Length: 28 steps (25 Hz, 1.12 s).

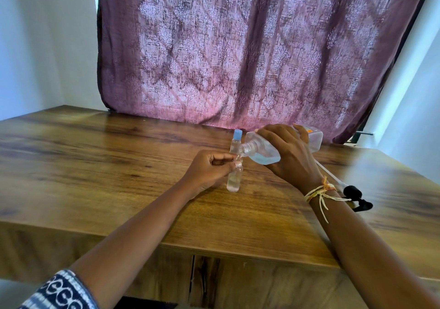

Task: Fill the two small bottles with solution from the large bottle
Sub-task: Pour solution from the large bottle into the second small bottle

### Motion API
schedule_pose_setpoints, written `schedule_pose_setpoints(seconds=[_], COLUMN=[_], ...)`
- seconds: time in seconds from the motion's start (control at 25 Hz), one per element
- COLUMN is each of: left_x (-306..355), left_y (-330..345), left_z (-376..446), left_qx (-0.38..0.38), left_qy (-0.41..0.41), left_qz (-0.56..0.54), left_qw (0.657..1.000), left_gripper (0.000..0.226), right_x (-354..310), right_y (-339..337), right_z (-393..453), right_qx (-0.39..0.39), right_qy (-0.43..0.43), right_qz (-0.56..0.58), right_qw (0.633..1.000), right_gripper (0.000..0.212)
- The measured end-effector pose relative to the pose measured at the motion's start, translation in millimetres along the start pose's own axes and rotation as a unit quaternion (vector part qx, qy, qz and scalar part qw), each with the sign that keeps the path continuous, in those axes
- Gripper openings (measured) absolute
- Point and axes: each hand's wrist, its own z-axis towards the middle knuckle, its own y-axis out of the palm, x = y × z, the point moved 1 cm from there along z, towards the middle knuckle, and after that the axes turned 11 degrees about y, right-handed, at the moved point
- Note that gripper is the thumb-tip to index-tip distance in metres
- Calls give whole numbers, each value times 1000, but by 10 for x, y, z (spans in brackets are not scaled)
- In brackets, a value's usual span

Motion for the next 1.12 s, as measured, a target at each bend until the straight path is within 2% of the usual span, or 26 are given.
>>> schedule_pose_setpoints(seconds=[1.12], left_x=[27], left_y=[-3], left_z=[-6], left_qx=[1], left_qy=[-4], left_qz=[3], left_qw=[1000], left_gripper=[30], right_x=[-47], right_y=[-46], right_z=[1], right_qx=[-23], right_qy=[12], right_qz=[5], right_qw=[1000], right_gripper=[47])
